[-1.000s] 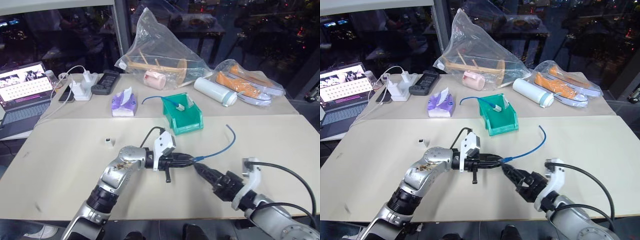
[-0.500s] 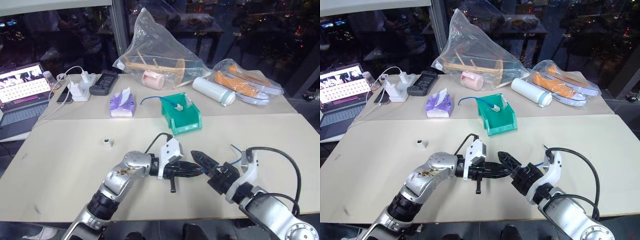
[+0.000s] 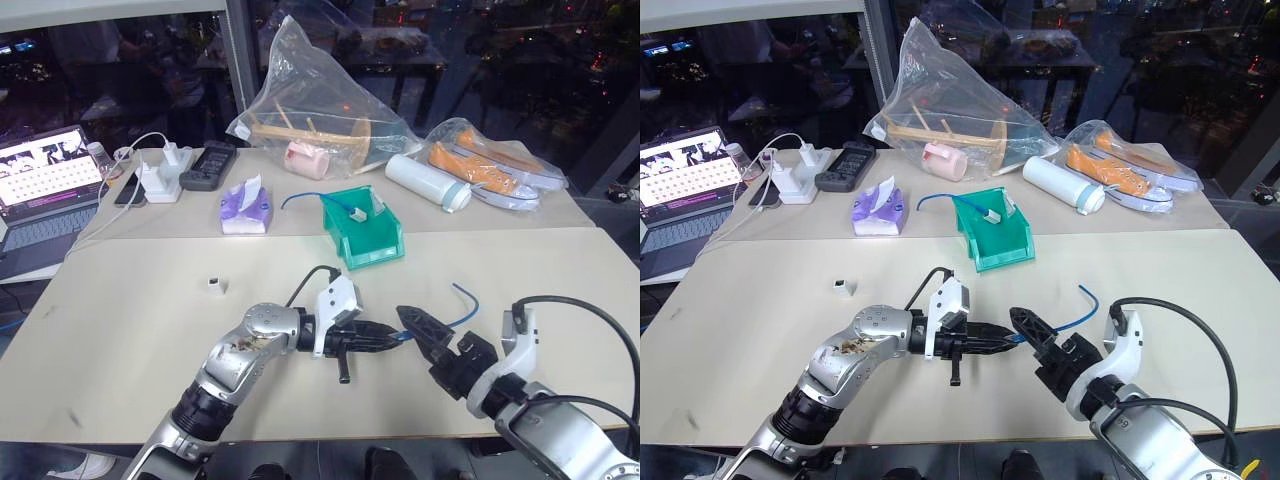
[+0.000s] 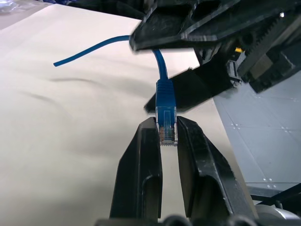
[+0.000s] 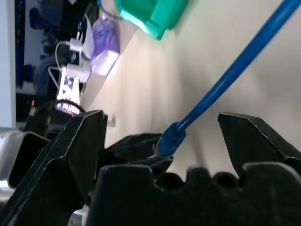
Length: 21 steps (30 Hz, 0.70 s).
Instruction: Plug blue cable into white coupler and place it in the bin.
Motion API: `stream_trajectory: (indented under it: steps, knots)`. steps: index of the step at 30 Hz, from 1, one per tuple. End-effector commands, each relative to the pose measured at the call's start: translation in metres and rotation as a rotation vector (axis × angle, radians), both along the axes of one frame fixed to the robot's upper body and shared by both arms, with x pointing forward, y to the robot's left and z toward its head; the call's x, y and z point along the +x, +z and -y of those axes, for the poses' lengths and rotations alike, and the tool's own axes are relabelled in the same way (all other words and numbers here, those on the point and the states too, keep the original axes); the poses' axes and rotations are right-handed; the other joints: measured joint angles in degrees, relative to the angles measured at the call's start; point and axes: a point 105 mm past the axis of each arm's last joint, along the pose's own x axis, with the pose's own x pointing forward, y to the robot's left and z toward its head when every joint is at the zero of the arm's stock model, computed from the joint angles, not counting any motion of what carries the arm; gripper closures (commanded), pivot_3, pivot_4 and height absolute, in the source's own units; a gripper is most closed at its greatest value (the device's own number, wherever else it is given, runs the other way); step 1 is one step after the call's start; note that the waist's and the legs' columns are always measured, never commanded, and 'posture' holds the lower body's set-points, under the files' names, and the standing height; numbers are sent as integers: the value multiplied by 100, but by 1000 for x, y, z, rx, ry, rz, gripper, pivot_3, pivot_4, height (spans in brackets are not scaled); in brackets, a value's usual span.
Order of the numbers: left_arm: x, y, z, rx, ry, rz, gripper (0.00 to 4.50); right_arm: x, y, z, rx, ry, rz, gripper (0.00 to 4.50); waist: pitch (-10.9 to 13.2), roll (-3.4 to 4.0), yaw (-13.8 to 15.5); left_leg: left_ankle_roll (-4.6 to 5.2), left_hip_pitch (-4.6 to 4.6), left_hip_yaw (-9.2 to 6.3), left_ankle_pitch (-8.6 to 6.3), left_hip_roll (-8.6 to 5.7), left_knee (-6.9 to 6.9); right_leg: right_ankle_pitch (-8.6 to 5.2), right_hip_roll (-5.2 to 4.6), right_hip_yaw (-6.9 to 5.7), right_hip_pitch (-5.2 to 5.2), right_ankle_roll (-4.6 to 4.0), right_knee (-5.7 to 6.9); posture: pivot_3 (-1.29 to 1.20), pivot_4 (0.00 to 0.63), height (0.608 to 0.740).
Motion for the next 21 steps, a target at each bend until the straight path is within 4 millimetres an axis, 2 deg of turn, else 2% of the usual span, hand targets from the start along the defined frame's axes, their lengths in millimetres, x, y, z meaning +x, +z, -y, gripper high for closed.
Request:
stream_trajectory:
  steps: [1, 4, 5, 8, 17, 21]
  knots:
    - [-4, 11, 2, -34, -15, 35, 4444, -7, 15, -10, 20, 31, 57, 0, 0, 0, 14, 0, 0, 0, 0, 0, 0, 0, 0, 0, 0, 0, 0, 0, 150, 740]
    - [-4, 10, 4, -36, -18, 34, 4444, -8, 16, -13, 25, 46, 58, 0, 0, 0, 38, 0, 0, 0, 0, 0, 0, 0, 0, 0, 0, 0, -1, 0, 150, 740]
    - [-5, 10, 4, -37, -19, 33, 4444, -8, 16, -14, 24, 53, 59, 513, 0, 0, 47, 0, 0, 0, 0, 0, 0, 0, 0, 0, 1, 0, -1, 0, 150, 740]
    - [-5, 10, 5, -39, -22, 30, 4444, -10, 16, -17, 29, 76, 58, 1325, 0, -1, 61, 0, 0, 1, 0, 0, 1, 0, 0, 0, 1, 0, -2, 0, 150, 740]
    - [-8, 10, 4, -46, -29, 17, 4444, -11, 16, -22, 59, 99, 60, 4402, 1, -1, 64, 0, 0, 1, 0, 0, 1, -1, 0, 0, 1, -1, -2, 0, 150, 740]
    - [-9, 10, 4, -51, -28, 11, 4444, -11, 16, -24, 69, 106, 58, 4462, 1, -2, 65, 0, 0, 1, 0, 0, 1, -1, 0, 0, 1, -1, -3, 0, 150, 740]
